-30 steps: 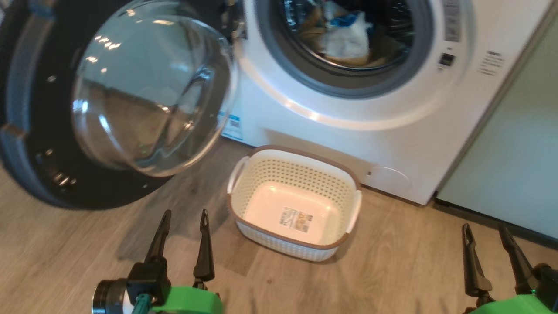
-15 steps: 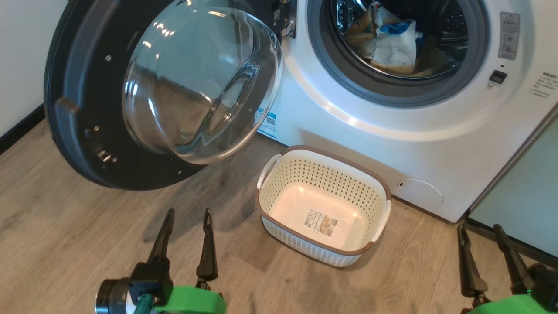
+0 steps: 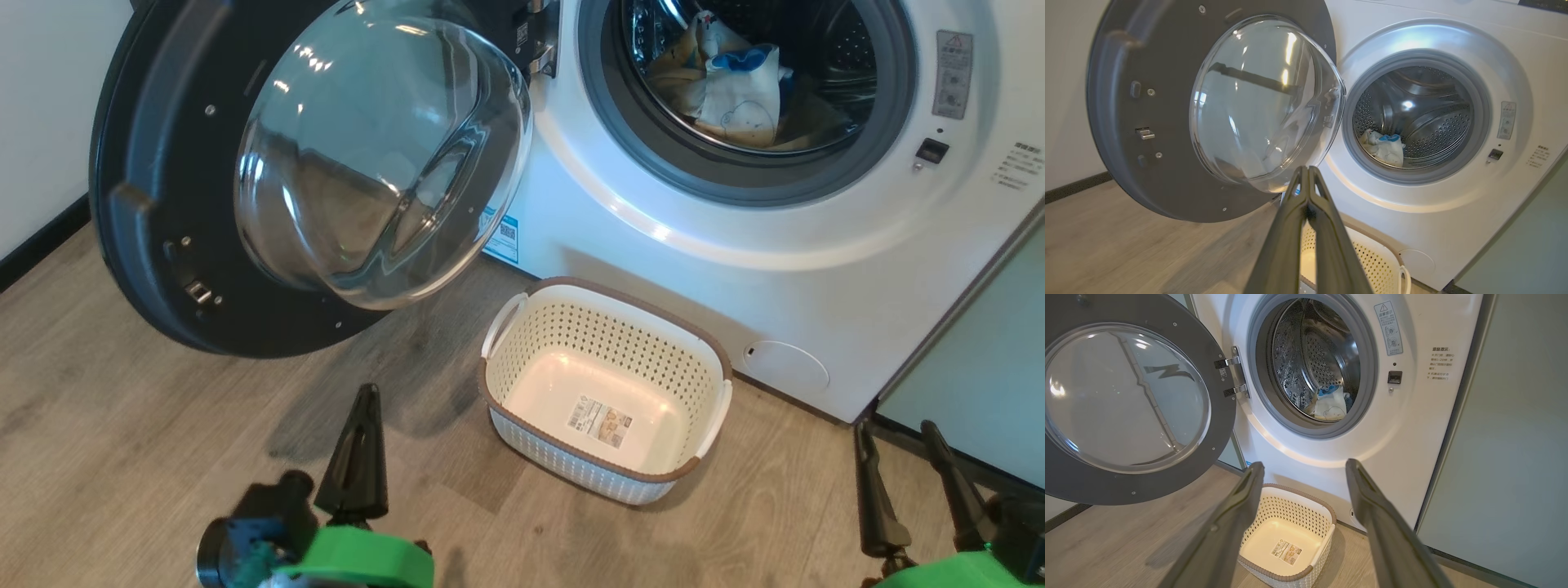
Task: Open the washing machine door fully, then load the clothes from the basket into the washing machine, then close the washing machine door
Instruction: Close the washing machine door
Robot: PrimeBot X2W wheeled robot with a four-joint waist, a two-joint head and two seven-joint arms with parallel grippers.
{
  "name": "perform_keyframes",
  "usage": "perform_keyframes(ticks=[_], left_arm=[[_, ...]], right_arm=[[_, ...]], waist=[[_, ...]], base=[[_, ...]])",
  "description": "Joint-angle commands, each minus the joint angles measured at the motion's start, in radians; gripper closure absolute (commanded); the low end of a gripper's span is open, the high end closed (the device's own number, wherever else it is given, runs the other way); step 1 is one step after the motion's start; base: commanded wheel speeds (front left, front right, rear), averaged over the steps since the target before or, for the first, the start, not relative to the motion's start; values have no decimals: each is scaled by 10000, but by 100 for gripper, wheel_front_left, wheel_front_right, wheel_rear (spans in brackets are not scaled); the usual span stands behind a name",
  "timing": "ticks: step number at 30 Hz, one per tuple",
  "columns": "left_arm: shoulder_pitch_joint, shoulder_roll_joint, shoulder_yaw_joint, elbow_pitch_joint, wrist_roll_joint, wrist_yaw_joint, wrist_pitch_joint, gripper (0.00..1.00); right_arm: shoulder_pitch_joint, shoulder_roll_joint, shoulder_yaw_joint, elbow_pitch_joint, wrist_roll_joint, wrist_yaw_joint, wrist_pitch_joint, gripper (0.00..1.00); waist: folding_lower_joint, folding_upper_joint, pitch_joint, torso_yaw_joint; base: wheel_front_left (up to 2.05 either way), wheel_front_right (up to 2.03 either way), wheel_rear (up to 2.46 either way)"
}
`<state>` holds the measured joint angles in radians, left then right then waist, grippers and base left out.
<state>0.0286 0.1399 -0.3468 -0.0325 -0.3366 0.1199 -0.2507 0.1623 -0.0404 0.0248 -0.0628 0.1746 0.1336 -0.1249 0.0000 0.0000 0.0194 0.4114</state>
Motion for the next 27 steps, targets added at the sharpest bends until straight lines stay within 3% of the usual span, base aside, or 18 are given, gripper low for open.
perform_keyframes(ticks=[1,7,16,22,27], left_arm=[[-369,-161,522,-460,-418,-251,-111,100],[-360,-556,1051,-857,-2276,-1163,-111,100],[-800,-598,2045,-1852,-4719,-1862,151,100],[-1907,-61,3484,-2465,-6694,-2096,654,100],[-3030,676,4743,-1779,-8153,-2159,1161,100]], right_arm=[[-204,-128,183,-325,2,-29,35,0],[-161,-131,167,-350,116,-29,53,0],[-87,-122,102,-467,324,-29,131,0],[-100,-121,59,-608,471,-29,243,0],[-179,-195,58,-720,563,-29,289,0]], waist=[[0,0,-16,9],[0,0,-56,17],[0,0,-10,97],[0,0,184,213],[0,0,390,199]], base=[[0,0,0],[0,0,0],[0,0,0],[0,0,0],[0,0,0]])
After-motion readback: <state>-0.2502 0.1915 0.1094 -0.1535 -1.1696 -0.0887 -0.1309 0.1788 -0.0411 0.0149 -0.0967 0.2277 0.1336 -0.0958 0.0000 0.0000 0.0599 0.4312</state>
